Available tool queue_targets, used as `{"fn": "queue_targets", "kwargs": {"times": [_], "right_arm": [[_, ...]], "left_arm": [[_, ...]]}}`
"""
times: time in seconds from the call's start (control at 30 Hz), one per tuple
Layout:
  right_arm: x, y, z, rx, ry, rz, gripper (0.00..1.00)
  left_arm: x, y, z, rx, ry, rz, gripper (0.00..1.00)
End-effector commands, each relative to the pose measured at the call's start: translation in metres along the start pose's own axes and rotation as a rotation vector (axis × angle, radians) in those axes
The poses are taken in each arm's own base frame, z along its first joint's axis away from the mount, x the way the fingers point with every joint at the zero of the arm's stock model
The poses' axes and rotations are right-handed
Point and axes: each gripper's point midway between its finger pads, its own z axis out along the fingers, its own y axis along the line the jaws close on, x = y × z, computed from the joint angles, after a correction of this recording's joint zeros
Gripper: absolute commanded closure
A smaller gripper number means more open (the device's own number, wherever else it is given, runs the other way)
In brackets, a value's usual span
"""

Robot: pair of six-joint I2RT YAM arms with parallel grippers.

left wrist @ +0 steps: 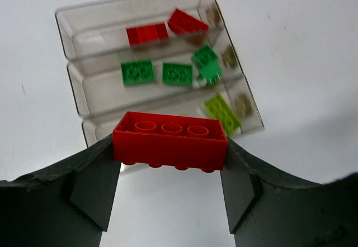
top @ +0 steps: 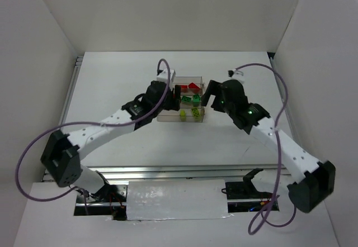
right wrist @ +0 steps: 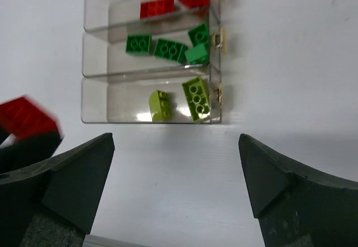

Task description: Sort the legos into containers by color

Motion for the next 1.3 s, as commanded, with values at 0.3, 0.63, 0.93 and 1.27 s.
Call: {"fn": "queue_targets", "kwargs": {"times": [0.3,0.63,0.93,1.27], "right_arm": [[-0.011,-0.040,-0.089,-0.052,-0.149,0.069,0.00],[-0.005,-0.046,-0.100,-0.065,-0.162,0.059,0.00],[-0.009,-0.044,-0.103,-0.068,-0.166,0.047,0.00],[-0.020,-0.045,-0.114,-0.055,-0.179,0.016,0.00]], "left_arm": [[-0.039,0.028,0.164,-0.169,0.096,-0.015,0.87],[-0.032,0.058,0.203,-0.224,0.133,-0.027,0.58],[-0.022,0.067,0.204,-0.239,0.156,-0.046,0.01],[-0.091,0.077,0.124,-0.311,0.036,-0.093,0.00]]}}
